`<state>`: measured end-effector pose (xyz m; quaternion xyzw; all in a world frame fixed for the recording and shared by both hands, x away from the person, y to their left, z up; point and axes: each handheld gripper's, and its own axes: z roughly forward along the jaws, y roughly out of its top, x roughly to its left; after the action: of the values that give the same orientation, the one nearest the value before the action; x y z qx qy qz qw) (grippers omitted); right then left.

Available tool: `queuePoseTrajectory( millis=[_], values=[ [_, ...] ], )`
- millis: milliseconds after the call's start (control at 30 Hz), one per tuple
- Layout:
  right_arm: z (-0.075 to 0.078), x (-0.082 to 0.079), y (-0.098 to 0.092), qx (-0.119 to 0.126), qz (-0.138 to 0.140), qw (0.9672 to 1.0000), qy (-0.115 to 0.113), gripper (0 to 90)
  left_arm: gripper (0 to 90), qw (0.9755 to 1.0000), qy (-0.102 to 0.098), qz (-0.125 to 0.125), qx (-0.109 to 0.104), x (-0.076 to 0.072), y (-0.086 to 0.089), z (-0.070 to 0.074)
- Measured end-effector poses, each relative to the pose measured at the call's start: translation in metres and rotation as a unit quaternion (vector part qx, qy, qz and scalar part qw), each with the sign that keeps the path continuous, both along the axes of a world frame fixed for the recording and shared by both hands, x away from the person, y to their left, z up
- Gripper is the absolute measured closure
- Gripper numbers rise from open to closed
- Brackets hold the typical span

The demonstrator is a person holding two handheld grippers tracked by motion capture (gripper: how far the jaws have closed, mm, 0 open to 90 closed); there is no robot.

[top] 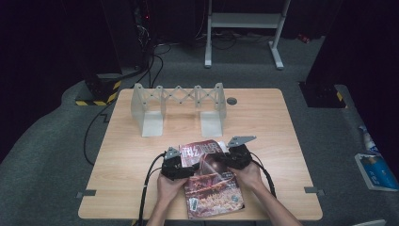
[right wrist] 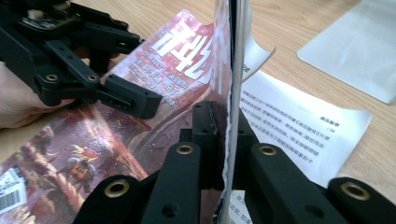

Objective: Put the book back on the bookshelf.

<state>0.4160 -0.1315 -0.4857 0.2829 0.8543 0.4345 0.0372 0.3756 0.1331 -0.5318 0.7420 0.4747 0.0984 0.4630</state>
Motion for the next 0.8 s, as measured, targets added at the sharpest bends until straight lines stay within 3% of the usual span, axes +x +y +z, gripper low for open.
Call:
queuePoseTrajectory(
  millis=[333, 400, 467, 600, 733, 800],
  values=[
    [-0.0084, 0.0024, 0.0027, -0.027, -0.025, 0.9993, 0.005, 79.7, 44.0, 0.9998, 0.001, 0.019, 0.004, -0.0008, 0.0021, 0.0001],
    [-0.0101, 0.0023, 0.0024, -0.035, -0.032, 0.9989, 0.004, 76.6, 51.1, 0.9998, -0.002, 0.020, 0.009, -0.0019, 0.0005, 0.0002],
    [-0.0104, 0.0013, 0.0014, -0.032, -0.037, 0.9988, 0.004, 74.8, 51.2, 0.9996, -0.011, 0.017, 0.021, -0.0029, -0.0019, 0.0002],
    [-0.0096, 0.0005, 0.0015, -0.037, -0.044, 0.9983, -0.007, 69.7, 51.6, 0.9997, -0.009, 0.016, 0.018, -0.0030, -0.0011, 0.0003],
    [-0.0095, -0.0001, -0.0019, -0.060, -0.064, 0.9959, -0.022, 62.5, 51.9, 0.9996, -0.009, 0.017, 0.020, -0.0031, -0.0012, 0.0003],
    [-0.0101, 0.0001, -0.0041, -0.060, -0.070, 0.9956, -0.018, 61.4, 52.0, 0.9996, -0.009, 0.017, 0.020, -0.0031, -0.0012, 0.0003]
  ],
)
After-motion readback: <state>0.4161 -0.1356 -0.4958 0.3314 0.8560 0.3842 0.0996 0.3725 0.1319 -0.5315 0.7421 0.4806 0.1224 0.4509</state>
